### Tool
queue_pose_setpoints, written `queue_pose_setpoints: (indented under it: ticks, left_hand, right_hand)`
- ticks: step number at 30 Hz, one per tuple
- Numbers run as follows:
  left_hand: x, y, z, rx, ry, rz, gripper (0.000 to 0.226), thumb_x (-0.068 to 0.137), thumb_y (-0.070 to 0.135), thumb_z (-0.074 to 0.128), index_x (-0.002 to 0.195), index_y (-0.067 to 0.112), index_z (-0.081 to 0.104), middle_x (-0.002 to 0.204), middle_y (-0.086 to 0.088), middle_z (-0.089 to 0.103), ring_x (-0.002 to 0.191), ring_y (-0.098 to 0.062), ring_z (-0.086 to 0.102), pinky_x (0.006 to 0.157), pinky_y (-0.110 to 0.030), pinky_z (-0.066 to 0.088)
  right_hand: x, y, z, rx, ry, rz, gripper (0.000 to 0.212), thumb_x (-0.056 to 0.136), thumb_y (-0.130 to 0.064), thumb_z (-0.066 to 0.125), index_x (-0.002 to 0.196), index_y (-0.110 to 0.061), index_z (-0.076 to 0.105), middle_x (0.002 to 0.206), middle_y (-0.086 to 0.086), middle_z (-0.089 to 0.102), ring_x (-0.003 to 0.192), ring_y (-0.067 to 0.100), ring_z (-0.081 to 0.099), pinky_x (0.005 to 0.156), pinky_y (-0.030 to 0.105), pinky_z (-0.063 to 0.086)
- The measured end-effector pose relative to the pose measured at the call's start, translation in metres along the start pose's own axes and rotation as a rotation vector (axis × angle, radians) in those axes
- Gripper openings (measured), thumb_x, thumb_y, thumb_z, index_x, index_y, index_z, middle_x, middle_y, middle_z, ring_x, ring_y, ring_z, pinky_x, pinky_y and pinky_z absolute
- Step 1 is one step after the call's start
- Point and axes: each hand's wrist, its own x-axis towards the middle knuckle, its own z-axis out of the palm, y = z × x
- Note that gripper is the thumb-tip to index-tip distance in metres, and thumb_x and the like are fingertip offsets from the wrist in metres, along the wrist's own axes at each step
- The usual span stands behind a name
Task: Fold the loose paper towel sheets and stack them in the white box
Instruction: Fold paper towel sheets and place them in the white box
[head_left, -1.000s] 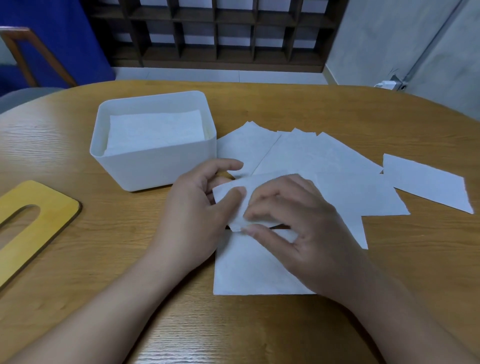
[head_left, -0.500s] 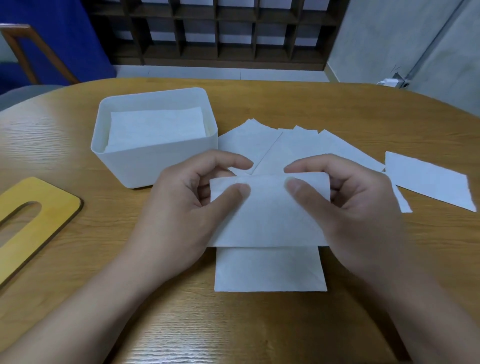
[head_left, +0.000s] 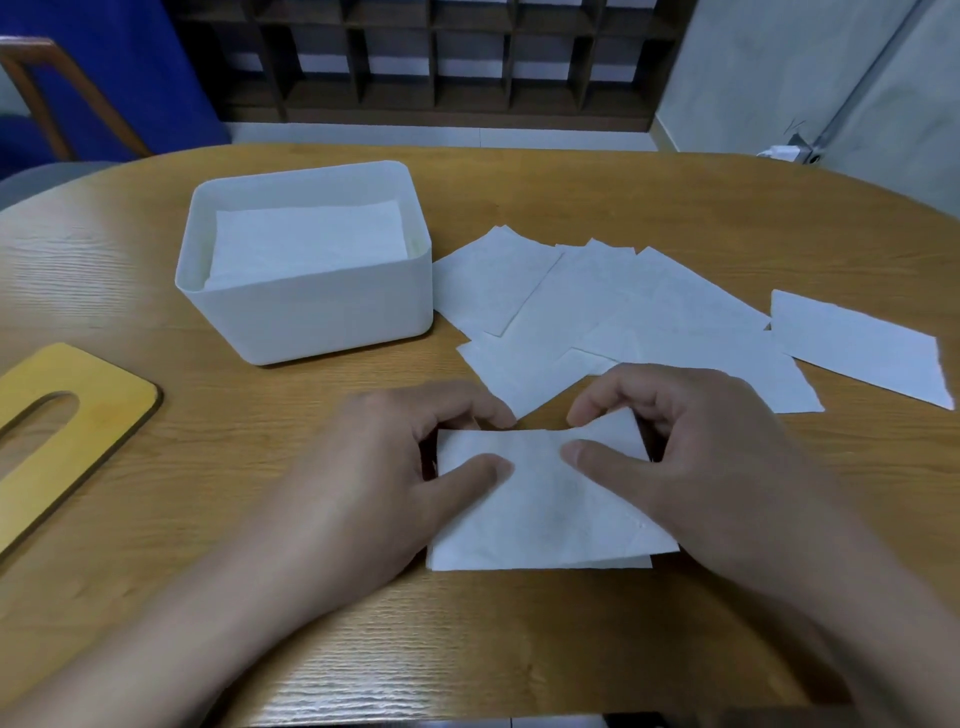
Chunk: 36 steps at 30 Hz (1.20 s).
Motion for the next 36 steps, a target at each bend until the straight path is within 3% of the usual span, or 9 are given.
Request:
queue_pose_setpoints:
  ticks: [5, 8, 13, 19, 23, 29, 33, 34, 36]
  left_hand:
    - [0.000, -0.001, 0.000, 0.173, 0.005, 0.017, 0.028, 0.091, 0.046, 0.084, 0.116, 0.052, 0.074, 0.110, 0.034, 0.071, 0.101, 0.004, 0.069, 0.081, -0.026, 0.056]
    - [0.003, -0.004, -0.003, 0.238, 0.031, 0.054, 0.035, 0.087, 0.050, 0.084, 0.121, 0.050, 0.073, 0.112, 0.029, 0.065, 0.110, 0.006, 0.061, 0.085, -0.012, 0.046]
    - [0.003, -0.006, -0.008, 0.364, 0.057, 0.115, 0.045, 0.090, 0.074, 0.070, 0.127, 0.047, 0.069, 0.118, 0.032, 0.057, 0.121, 0.002, 0.052, 0.098, -0.022, 0.046]
    - [0.001, 0.001, -0.007, 0.475, -0.063, 0.046, 0.064, 0.078, 0.089, 0.063, 0.132, 0.054, 0.054, 0.116, 0.034, 0.048, 0.115, 0.003, 0.041, 0.084, -0.014, 0.037]
    - [0.001, 0.005, -0.004, 0.431, -0.068, -0.004, 0.048, 0.078, 0.085, 0.066, 0.110, 0.052, 0.052, 0.108, 0.033, 0.051, 0.111, 0.006, 0.041, 0.075, -0.019, 0.035]
    - [0.002, 0.003, -0.004, 0.300, -0.100, 0.013, 0.034, 0.085, 0.067, 0.077, 0.090, 0.039, 0.060, 0.108, 0.026, 0.054, 0.115, 0.003, 0.045, 0.080, -0.020, 0.037]
    - [0.007, -0.005, -0.004, -0.171, 0.033, 0.029, 0.023, 0.093, 0.033, 0.089, 0.094, 0.022, 0.068, 0.080, 0.004, 0.066, 0.072, -0.016, 0.059, 0.066, -0.038, 0.045]
    - [0.010, -0.006, -0.003, -0.312, 0.093, 0.032, 0.020, 0.094, 0.025, 0.088, 0.095, 0.018, 0.069, 0.077, 0.001, 0.066, 0.069, -0.023, 0.056, 0.064, -0.037, 0.045]
    - [0.015, -0.005, 0.001, -0.465, 0.215, 0.054, 0.016, 0.096, 0.013, 0.083, 0.096, 0.012, 0.068, 0.077, 0.001, 0.062, 0.069, -0.018, 0.051, 0.063, -0.029, 0.042]
  right_hand:
    - [0.002, 0.000, 0.005, -0.147, -0.042, -0.020, 0.018, 0.088, -0.054, 0.082, 0.089, -0.040, 0.070, 0.084, -0.027, 0.068, 0.076, 0.001, 0.063, 0.060, 0.016, 0.038]
    - [0.003, 0.001, 0.002, -0.175, -0.003, -0.039, 0.022, 0.084, -0.057, 0.082, 0.094, -0.042, 0.071, 0.089, -0.025, 0.065, 0.087, -0.002, 0.060, 0.064, 0.014, 0.040]
    - [0.006, 0.003, 0.001, -0.214, -0.026, -0.080, 0.036, 0.084, -0.067, 0.077, 0.114, -0.050, 0.069, 0.111, -0.031, 0.059, 0.112, -0.004, 0.054, 0.082, 0.015, 0.040]
    - [0.004, -0.001, 0.002, -0.252, -0.152, -0.080, 0.051, 0.080, -0.076, 0.074, 0.125, -0.057, 0.059, 0.118, -0.035, 0.053, 0.112, -0.006, 0.048, 0.089, 0.022, 0.038]
    - [0.004, -0.003, 0.003, -0.272, -0.189, -0.028, 0.048, 0.082, -0.077, 0.070, 0.125, -0.060, 0.056, 0.112, -0.034, 0.053, 0.109, -0.007, 0.044, 0.087, 0.020, 0.039]
    - [0.004, -0.008, 0.004, -0.213, -0.215, -0.070, 0.020, 0.090, -0.061, 0.073, 0.094, -0.042, 0.070, 0.107, -0.026, 0.059, 0.106, -0.006, 0.048, 0.086, 0.026, 0.039]
    - [0.007, -0.013, 0.004, 0.106, 0.009, -0.094, 0.013, 0.089, -0.044, 0.084, 0.092, -0.033, 0.077, 0.094, -0.011, 0.073, 0.089, 0.011, 0.066, 0.075, 0.037, 0.051]
    - [0.008, -0.015, 0.005, 0.224, 0.080, -0.085, 0.012, 0.091, -0.039, 0.084, 0.094, -0.030, 0.078, 0.091, -0.007, 0.075, 0.085, 0.013, 0.068, 0.073, 0.038, 0.053]
    - [0.011, -0.020, 0.011, 0.527, 0.167, -0.062, 0.008, 0.093, -0.025, 0.084, 0.100, -0.023, 0.079, 0.093, -0.002, 0.079, 0.088, 0.014, 0.074, 0.077, 0.042, 0.061]
